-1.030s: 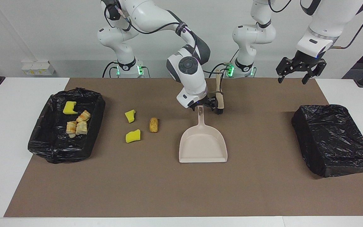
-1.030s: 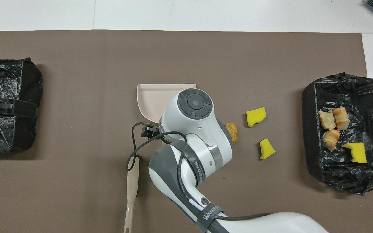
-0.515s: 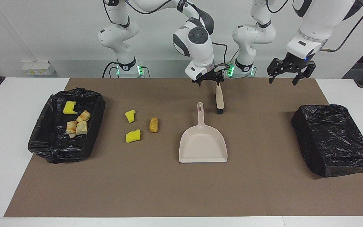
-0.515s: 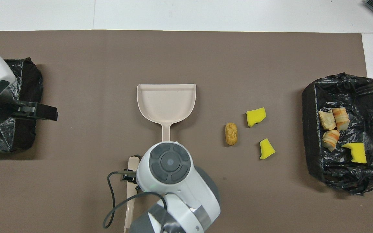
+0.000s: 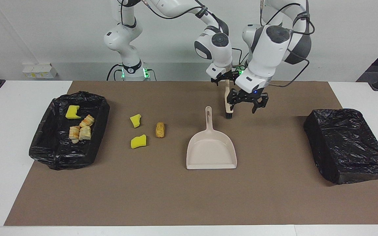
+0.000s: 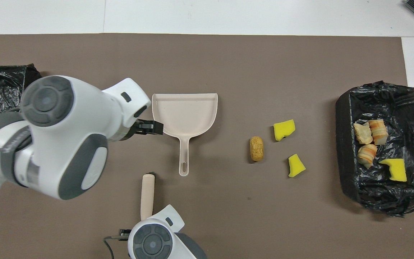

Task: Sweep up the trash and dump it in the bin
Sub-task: 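Grasp the dustpan with the left gripper while the right gripper withdraws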

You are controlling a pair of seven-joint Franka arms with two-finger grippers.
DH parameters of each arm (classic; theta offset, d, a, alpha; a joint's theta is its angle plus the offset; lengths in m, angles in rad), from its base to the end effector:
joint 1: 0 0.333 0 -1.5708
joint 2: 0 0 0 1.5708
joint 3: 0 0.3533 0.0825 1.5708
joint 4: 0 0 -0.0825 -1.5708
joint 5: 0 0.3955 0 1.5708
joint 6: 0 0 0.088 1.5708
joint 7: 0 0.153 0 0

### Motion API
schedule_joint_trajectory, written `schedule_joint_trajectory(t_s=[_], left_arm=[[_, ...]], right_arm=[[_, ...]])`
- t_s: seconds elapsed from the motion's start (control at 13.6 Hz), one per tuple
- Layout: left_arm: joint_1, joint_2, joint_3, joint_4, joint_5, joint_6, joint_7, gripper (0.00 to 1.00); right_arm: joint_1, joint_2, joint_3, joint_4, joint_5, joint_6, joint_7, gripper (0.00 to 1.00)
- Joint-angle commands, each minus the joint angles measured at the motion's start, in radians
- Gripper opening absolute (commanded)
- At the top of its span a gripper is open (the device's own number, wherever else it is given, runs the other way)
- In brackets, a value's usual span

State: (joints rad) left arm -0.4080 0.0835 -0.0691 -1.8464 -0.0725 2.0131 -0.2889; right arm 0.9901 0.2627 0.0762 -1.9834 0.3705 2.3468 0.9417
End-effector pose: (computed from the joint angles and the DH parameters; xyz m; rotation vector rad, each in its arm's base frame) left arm 0.5402 -0.2864 0.4717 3.0326 -0.2422 0.0764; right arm 0.2941 0.5649 0.3299 -2.8803 0.1832 0.2869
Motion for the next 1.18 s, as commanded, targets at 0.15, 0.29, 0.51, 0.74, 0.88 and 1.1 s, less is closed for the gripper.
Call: schedule_joint_trajectory(t_s=[0.15,0.29,0.51,0.74,0.88,1.1], left_arm=[[-0.112,0.143,0.018,-0.020,-0.013,0.153,-0.133,1.00],[-0.124,0.153,0.018,-0.071,-0.013,0.206,-0.150,1.00],[-0.149,0.148,0.018,-0.129,-0.015,0.270,-0.154,1.00],[-0.158,0.148,0.018,-0.145,-0.013,0.273,-0.151,1.00],[-0.167,0.147,0.018,-0.146,-0.015,0.266,-0.145,0.58],[-0.163,0.151,0.018,-0.133,-0.010,0.251,-0.138,0.00]], right_arm=[[0.028,-0.020,-0.004,-0.051,0.021,0.052,0.008,0.93],[0.039,-0.028,-0.004,-0.064,0.021,0.054,0.002,0.50],[0.039,-0.026,-0.004,-0.063,0.021,0.055,0.008,0.00],[0.033,-0.019,-0.006,-0.052,-0.010,0.051,-0.017,0.00],[0.018,-0.020,-0.007,-0.048,-0.034,0.033,-0.053,0.00],[-0.004,-0.065,-0.010,-0.032,-0.036,-0.094,-0.061,0.00]])
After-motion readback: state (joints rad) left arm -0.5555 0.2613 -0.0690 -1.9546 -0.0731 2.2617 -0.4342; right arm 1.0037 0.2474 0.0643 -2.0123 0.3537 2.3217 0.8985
